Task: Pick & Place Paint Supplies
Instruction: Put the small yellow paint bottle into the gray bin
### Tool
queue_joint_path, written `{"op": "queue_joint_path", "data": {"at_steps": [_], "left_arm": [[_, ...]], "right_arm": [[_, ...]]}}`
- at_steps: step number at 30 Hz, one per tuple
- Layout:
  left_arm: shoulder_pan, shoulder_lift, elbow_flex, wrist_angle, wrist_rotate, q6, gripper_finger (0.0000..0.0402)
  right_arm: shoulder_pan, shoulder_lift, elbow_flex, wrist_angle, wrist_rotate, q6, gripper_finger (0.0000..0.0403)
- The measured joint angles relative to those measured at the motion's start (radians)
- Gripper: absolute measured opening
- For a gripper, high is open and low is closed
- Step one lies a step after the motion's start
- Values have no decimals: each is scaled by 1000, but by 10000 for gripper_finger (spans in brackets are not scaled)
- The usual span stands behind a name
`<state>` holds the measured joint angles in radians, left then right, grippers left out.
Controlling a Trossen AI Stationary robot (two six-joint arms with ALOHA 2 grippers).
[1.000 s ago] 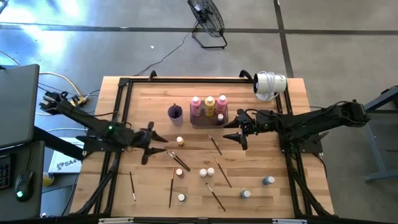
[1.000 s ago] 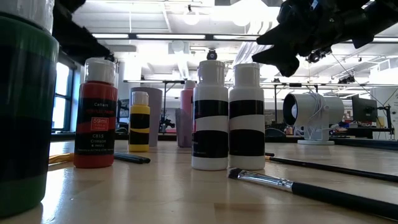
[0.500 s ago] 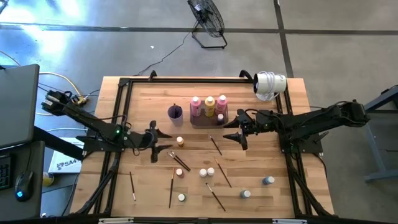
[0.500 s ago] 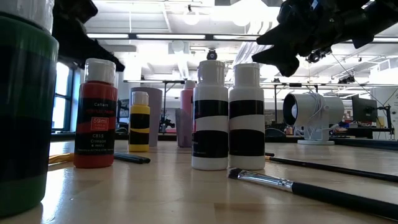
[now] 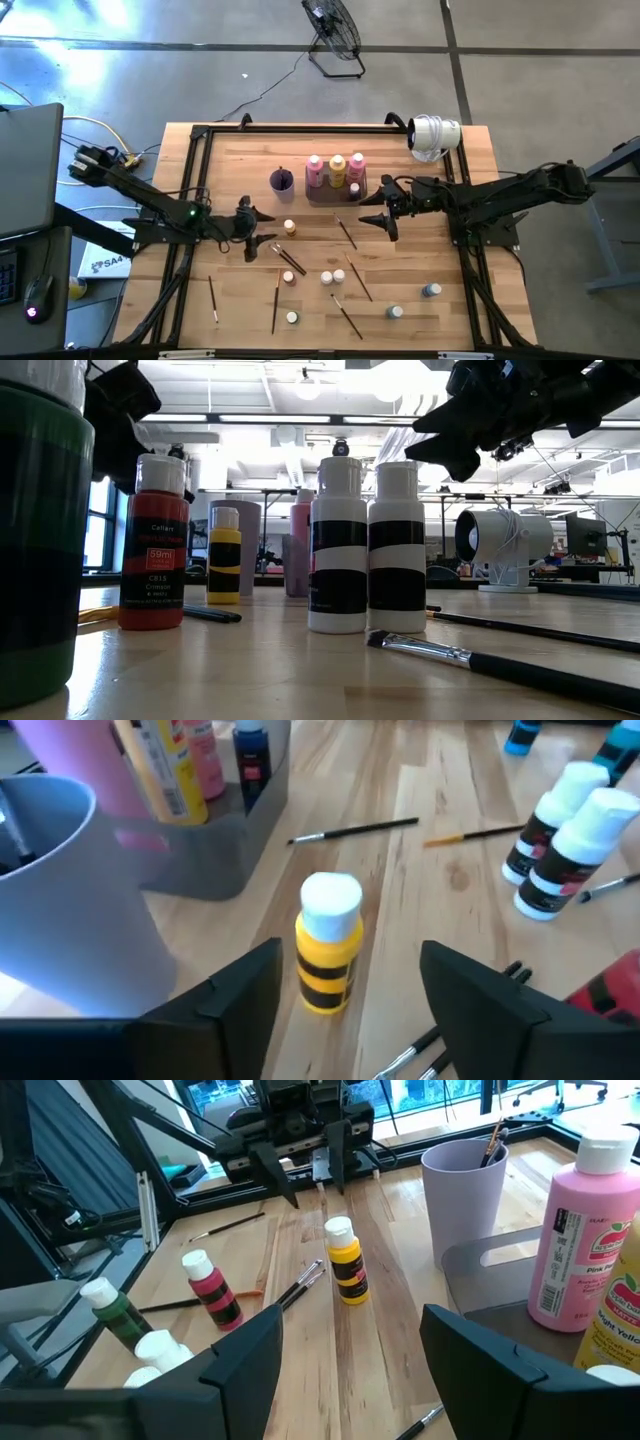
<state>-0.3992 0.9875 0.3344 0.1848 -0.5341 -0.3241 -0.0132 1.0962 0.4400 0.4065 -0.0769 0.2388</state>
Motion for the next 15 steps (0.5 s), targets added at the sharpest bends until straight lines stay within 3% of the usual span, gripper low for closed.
{"op": "queue_joint_path", "data": {"at_steps": [10,15], "left_arm": [[0,58,0,113,26,3,253],[0,90,0,111,-16,-48,253]], "right_arm": [[0,0,0,0,-3,0,228],[0,0,0,0,-3,0,228]]}}
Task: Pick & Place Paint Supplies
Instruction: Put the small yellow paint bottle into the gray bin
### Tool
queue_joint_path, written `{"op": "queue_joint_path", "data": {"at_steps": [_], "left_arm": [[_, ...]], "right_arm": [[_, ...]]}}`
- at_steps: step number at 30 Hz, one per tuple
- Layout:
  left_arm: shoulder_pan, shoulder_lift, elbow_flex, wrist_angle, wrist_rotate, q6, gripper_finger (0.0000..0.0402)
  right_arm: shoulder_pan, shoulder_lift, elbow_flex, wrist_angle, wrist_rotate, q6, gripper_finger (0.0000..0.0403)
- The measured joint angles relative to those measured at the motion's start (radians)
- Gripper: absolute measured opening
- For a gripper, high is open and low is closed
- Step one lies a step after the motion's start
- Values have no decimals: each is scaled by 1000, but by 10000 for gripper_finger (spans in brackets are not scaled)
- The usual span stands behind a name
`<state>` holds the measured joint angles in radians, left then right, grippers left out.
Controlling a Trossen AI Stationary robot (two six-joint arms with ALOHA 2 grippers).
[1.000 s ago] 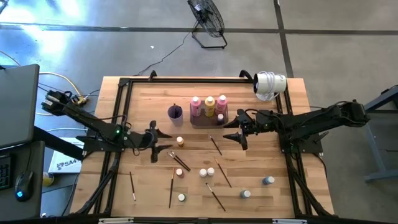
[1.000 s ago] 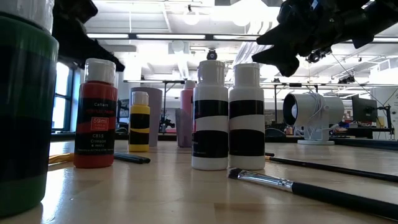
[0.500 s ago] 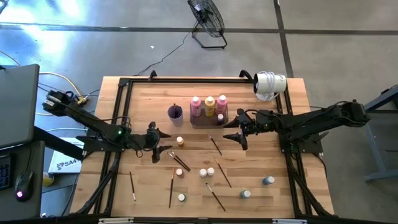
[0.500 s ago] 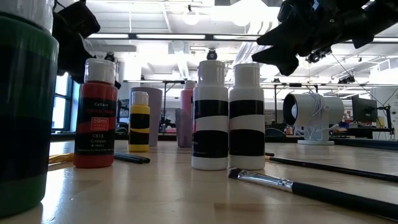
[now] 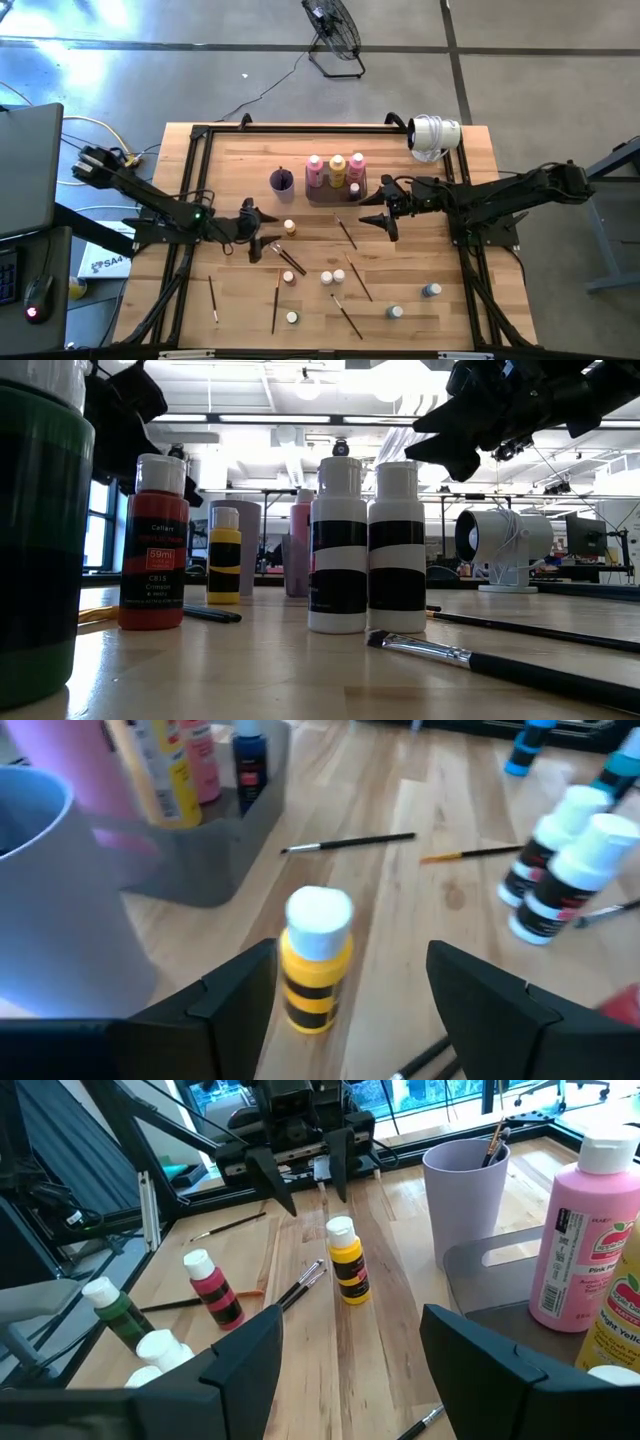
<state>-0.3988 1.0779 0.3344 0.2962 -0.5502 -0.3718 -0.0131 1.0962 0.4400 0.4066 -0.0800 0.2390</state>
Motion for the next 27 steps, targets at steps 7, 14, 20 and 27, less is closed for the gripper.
{"op": "queue_joint_path", "data": {"at_steps": [7,14,20,27], "left_arm": [[0,39,0,2,-45,-4,253],[54,40,0,4,-6,-40,253],[139,80,0,82,128,-34,253],[179,151,1,136,169,-2,253]], "right_arm": [[0,0,0,0,0,0,228],[0,0,0,1,0,0,228],[0,0,0,2,-1,0,228],[0,0,0,4,-1,0,228]]}}
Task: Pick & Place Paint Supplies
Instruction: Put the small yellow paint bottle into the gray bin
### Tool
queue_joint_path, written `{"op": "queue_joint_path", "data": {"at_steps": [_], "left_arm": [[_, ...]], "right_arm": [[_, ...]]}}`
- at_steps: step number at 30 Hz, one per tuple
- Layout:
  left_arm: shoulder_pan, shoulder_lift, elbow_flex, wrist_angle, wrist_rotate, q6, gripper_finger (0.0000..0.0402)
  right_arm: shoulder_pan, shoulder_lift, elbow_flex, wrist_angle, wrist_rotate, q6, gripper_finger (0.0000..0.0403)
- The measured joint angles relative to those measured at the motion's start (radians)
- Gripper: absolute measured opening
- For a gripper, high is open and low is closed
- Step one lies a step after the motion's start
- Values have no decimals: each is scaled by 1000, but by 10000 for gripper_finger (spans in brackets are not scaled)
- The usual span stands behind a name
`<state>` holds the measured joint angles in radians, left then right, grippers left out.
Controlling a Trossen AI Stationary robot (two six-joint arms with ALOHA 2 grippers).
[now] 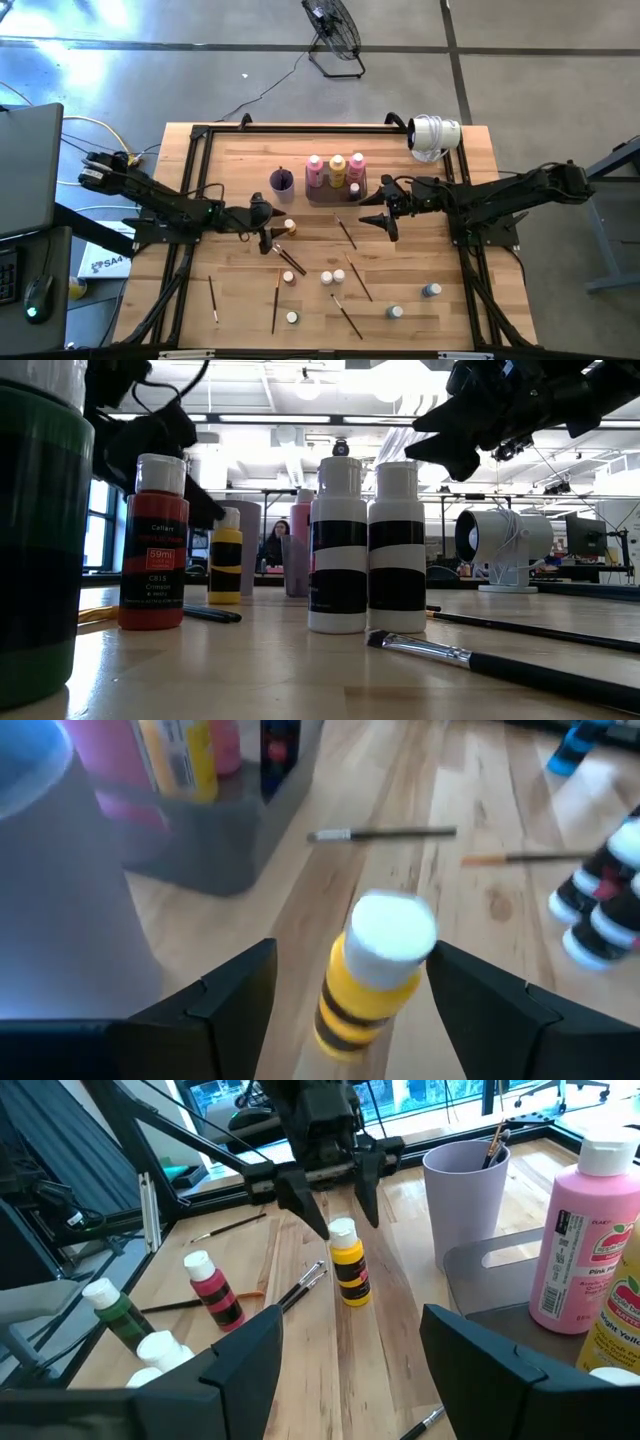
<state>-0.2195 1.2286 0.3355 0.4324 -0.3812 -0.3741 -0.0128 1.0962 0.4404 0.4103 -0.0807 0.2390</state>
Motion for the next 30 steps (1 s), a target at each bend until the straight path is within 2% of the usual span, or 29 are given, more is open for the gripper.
{"op": "queue_joint_path", "data": {"at_steps": [7,30], "left_arm": [[-3,63,0,99,61,11,253],[-3,79,-1,123,57,29,253]], "right_arm": [[0,0,0,1,0,0,228],[0,0,0,1,0,0,228]]}}
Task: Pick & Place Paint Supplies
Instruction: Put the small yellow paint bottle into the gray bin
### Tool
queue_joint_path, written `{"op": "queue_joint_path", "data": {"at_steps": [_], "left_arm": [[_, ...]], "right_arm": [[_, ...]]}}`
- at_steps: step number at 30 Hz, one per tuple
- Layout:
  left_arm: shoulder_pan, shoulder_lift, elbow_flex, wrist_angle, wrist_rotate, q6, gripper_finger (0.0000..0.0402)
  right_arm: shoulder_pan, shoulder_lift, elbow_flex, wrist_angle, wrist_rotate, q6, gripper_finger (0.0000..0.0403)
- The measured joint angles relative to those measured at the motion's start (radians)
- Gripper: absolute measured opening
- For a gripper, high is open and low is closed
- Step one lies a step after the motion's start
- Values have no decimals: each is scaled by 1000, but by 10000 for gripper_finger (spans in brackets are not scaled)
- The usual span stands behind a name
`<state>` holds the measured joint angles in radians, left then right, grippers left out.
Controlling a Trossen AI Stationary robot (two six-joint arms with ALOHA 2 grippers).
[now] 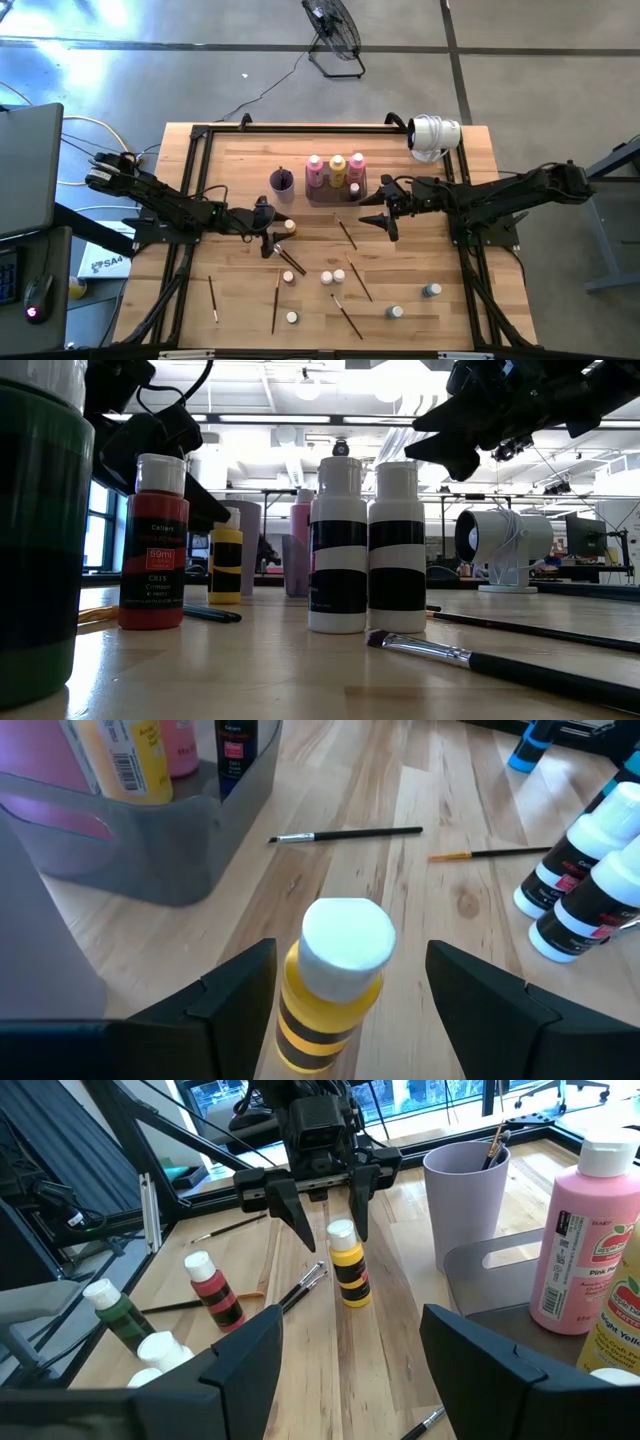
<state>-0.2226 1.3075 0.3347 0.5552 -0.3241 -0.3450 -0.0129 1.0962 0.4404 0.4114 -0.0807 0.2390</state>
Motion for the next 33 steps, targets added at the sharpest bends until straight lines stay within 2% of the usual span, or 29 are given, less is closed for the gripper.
{"op": "queue_joint_path", "data": {"at_steps": [19,33], "left_arm": [[0,0,0,4,-31,0,251],[0,0,0,3,-34,0,139]], "right_arm": [[0,0,0,0,0,0,228],[0,0,0,0,0,0,228]]}}
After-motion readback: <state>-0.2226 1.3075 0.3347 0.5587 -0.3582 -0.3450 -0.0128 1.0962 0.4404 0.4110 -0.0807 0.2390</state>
